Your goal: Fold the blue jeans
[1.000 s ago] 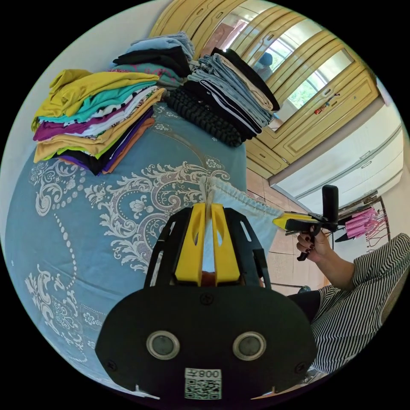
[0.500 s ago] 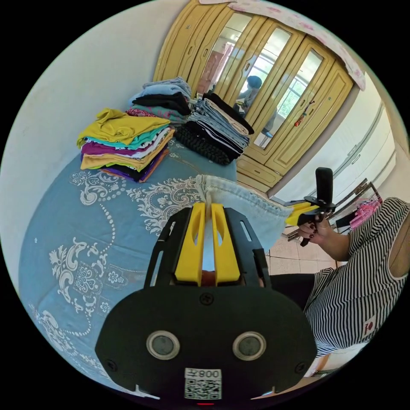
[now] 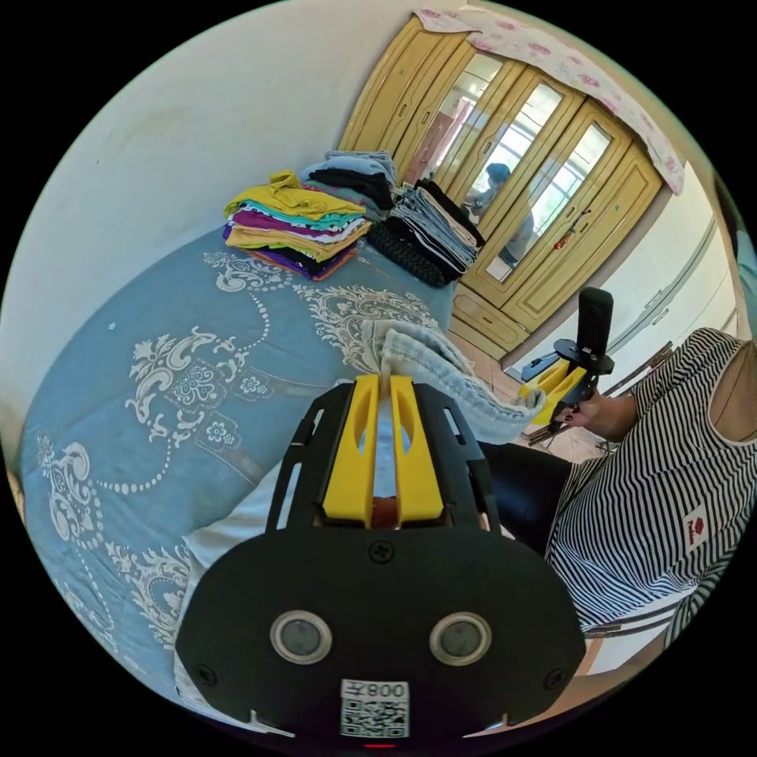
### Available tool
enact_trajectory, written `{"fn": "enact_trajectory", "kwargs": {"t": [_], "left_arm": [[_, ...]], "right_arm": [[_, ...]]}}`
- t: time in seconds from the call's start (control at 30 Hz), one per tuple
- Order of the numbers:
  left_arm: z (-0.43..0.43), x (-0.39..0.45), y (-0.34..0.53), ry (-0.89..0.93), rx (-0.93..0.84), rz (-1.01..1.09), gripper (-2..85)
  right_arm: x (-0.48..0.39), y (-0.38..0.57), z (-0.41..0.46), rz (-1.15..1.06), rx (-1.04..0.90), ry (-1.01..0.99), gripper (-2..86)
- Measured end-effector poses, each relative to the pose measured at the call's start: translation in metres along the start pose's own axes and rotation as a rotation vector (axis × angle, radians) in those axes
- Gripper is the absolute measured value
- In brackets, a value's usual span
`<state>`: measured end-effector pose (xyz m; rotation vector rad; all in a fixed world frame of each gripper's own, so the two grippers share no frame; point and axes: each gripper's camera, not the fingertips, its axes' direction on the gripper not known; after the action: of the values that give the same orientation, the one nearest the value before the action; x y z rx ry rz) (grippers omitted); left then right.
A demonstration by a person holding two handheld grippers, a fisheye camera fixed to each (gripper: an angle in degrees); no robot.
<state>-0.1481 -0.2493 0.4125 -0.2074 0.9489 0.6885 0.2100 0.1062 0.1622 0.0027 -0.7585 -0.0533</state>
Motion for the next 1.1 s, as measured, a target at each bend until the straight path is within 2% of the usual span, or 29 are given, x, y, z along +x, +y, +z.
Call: {"fn": "enact_trajectory", "kwargs": {"t": [0.23,0.43,0.6,0.7,0.9,1.1], "left_arm": [[-0.03,-0.052,0.096,0.045,0.003,-0.128,1.4],[-0.045,-0.097,0.174,0.005,-0.051,-0.253,1.8],[-0.065,-0.137,0.258,-0.016,-0.043,-0.514,2.9],[-0.074,-0.137,0.297,0.05,0.019,-0.616,5.8],[-0.076,-0.097,0.338,0.049,0.016,-0.648,8.8],[-0.073,-0.078,0.368,0.037,-0.081,-0.665,8.4]], "right_arm": [[-0.029,-0.043,0.103,-0.072,-0.16,-0.024,3.9],[-0.046,-0.073,0.198,-0.124,-0.288,0.006,3.9],[-0.045,-0.094,0.28,-0.121,-0.422,0.031,4.2],[-0.045,-0.102,0.319,-0.122,-0.503,0.026,4.9],[-0.057,-0.125,0.364,-0.15,-0.573,-0.008,7.4],[-0.083,-0.151,0.375,-0.226,-0.599,-0.101,6.1]]}}
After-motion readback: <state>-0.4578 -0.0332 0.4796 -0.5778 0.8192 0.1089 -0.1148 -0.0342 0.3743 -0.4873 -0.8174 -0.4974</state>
